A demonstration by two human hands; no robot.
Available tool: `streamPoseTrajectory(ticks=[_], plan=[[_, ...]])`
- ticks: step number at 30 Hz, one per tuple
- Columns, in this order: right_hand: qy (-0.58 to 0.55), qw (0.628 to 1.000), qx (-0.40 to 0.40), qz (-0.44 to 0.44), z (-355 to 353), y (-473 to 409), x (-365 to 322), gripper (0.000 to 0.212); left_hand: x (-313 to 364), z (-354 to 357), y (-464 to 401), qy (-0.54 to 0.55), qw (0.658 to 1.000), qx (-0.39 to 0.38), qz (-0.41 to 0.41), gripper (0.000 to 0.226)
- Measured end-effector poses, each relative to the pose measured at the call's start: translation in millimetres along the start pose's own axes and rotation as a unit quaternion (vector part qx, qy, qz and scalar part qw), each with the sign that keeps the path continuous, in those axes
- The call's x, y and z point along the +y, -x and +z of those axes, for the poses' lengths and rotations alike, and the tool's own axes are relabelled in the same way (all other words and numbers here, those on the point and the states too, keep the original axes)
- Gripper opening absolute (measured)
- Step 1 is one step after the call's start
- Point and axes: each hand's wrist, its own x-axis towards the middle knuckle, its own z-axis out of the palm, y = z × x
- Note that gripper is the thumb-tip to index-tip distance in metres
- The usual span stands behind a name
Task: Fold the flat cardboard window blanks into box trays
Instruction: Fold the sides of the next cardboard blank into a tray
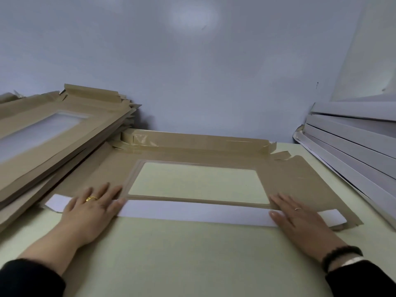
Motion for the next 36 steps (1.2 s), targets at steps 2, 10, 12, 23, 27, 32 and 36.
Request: streamPoseTrajectory(ticks=[2,10,12,23,27,32,36], plan=[[-0.022,1.000,0.004,0.001,-2,0,1,0.055,-2,-1,-2,0.007,1.000,-0.001,-0.013,0.053],[-0.104,0.970,0.139,-0.171,-14,19,-30,0.064,8,7,-3,-0.014,0.999,0.051,-0.005,0.047],[-0.053,0.954,0.184,-0.232,-9,16,-44,0.050,17,7,1,-0.023,0.995,0.087,0.033,0.041],[0.081,0.909,0.301,-0.275,-8,19,-58,0.027,110,6,55,-0.065,0.898,0.213,0.379,0.036],[0.119,0.878,0.369,-0.281,-9,26,-71,0.027,131,-1,65,-0.099,0.895,0.224,0.373,0.013],[0.084,0.831,0.429,-0.345,-14,37,-82,0.018,136,3,65,-0.123,0.906,0.201,0.352,0.039],[0.065,0.876,0.316,-0.358,-6,39,-85,0.034,129,0,63,-0.078,0.915,0.220,0.329,0.061]])
